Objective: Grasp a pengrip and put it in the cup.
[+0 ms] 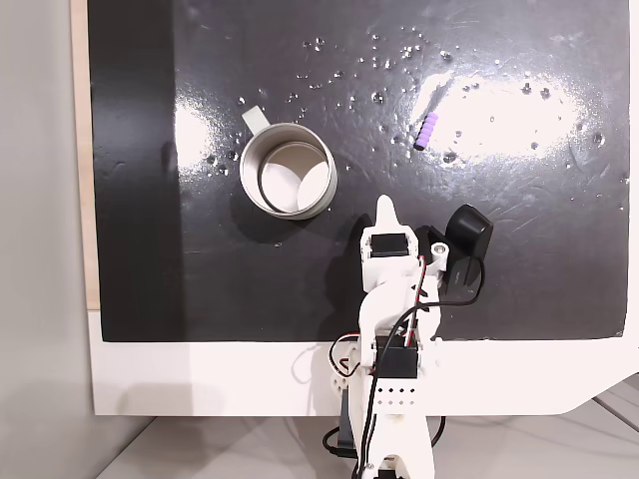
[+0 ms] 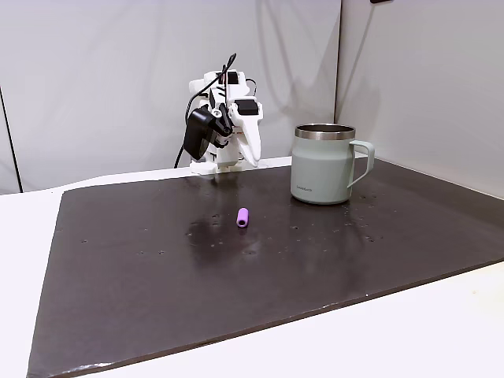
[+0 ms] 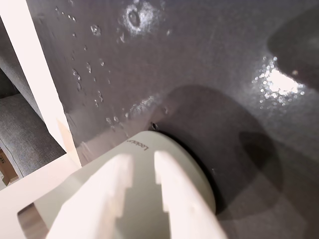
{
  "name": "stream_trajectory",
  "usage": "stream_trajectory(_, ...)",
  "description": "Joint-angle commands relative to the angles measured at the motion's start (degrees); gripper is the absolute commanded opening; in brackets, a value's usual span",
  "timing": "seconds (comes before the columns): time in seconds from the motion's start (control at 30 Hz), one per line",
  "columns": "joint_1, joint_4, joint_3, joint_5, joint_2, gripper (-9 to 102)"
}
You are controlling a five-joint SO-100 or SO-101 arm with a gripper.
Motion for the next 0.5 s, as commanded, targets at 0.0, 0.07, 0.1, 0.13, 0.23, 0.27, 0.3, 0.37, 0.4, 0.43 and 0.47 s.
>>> stream_trajectory(0.0, 2.3, -0.2, -0.4, -3.2, 0.9, 0)
stream_trajectory(0.07, 2.3, -0.2, -0.4, -3.2, 0.9, 0)
stream_trajectory(0.1, 2.3, -0.2, -0.4, -3.2, 0.9, 0)
stream_trajectory(0.13, 2.3, -0.2, -0.4, -3.2, 0.9, 0)
stream_trajectory(0.23, 2.3, 0.0, -0.4, -3.2, 0.9, 0)
stream_trajectory(0.27, 2.5, 0.6, -0.7, -3.2, 0.9, 0)
stream_trajectory(0.3, 3.0, 2.0, -1.3, -3.2, 0.9, 0)
stream_trajectory(0.37, 5.4, 5.4, -3.8, -4.9, 0.8, 0)
stream_trajectory(0.4, 6.9, 6.6, -5.1, -6.4, 0.8, 0)
stream_trajectory(0.43, 8.5, 7.1, -6.2, -10.0, 0.8, 0)
stream_trajectory(0.47, 9.4, 8.5, -7.1, -12.8, 0.8, 0)
